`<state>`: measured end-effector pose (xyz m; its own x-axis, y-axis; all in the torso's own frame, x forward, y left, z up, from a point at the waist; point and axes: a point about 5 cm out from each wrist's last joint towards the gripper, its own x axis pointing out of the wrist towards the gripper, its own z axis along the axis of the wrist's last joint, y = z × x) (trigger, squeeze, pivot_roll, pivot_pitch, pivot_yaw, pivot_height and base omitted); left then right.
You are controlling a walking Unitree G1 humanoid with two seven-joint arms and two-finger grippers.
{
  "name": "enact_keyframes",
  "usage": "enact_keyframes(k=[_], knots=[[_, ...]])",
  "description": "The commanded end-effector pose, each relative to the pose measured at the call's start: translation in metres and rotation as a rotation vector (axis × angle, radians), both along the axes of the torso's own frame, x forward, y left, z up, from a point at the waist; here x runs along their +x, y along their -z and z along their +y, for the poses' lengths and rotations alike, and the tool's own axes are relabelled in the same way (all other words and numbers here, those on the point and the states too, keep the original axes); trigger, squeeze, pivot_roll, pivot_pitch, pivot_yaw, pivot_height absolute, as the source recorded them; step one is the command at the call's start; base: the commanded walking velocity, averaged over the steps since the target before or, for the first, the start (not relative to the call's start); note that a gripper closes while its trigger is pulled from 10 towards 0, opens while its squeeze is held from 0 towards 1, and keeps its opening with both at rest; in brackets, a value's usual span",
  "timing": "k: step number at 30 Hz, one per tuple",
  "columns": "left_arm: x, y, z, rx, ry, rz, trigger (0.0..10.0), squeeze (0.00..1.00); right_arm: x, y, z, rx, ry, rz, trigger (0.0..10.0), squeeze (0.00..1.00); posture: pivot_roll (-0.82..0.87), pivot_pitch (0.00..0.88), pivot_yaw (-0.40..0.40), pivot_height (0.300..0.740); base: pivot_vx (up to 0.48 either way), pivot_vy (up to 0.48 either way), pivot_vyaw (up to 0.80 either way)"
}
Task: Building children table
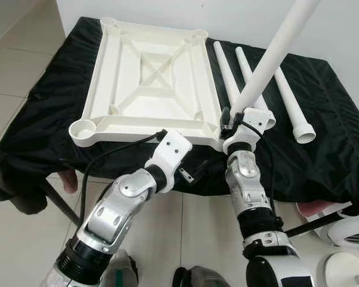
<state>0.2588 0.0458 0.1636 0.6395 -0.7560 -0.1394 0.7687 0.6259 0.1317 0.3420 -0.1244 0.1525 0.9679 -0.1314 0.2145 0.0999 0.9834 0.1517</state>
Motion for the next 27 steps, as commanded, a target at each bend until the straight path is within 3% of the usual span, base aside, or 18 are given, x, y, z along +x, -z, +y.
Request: enact_keyframes(k=[1, 3, 4, 5, 12, 13, 21, 27], knots=[[-0.003, 0.004, -0.004, 0.006, 0.036, 0.013, 10.0, 0.0, -0.004, 0.019, -0.005, 0.007, 0.027, 0.091, 10.0, 0.0, 0.12, 0.055, -0.117, 0.74, 0.0, 0.0, 0.0], [-0.003, 0.004, -0.004, 0.007, 0.036, 0.013, 10.0, 0.0, -0.004, 0.019, -0.005, 0.011, 0.021, 0.09, 10.0, 0.0, 0.12, 0.055, -0.117, 0.74, 0.0, 0.0, 0.0], [-0.003, 0.004, -0.004, 0.007, 0.036, 0.013, 10.0, 0.0, -0.004, 0.019, -0.007, 0.011, 0.018, 0.09, 10.0, 0.2, 0.12, 0.053, -0.116, 0.74, 0.0, 0.0, 0.0], [-0.003, 0.004, -0.004, 0.006, 0.036, 0.012, 10.0, 0.0, -0.004, 0.018, -0.007, 0.019, -0.001, 0.085, 10.0, 1.0, 0.12, 0.053, -0.117, 0.74, 0.0, 0.0, 0.0], [-0.003, 0.004, -0.004, 0.006, 0.037, 0.012, 10.0, 0.0, -0.005, 0.015, -0.011, 0.021, -0.031, 0.073, 10.0, 1.0, 0.12, 0.053, -0.116, 0.74, 0.0, 0.0, 0.0], [-0.003, 0.003, -0.004, 0.006, 0.037, 0.011, 10.0, 0.0, -0.006, 0.014, -0.012, 0.026, -0.074, 0.063, 10.0, 0.0, 0.12, 0.057, -0.116, 0.74, 0.0, 0.0, 0.0], [-0.003, 0.003, -0.005, 0.003, 0.036, 0.01, 10.0, 0.0, -0.004, 0.011, -0.016, -0.001, -0.206, 0.033, 10.0, 0.0, 0.12, 0.061, -0.116, 0.74, 0.0, 0.0, 0.0], [-0.002, 0.001, -0.004, 0.0, 0.031, 0.008, 10.0, 0.0, 0.002, 0.005, -0.029, -0.047, -0.348, 0.015, 10.0, 0.0, 0.12, 0.066, -0.115, 0.74, 0.0, 0.0, 0.0]])
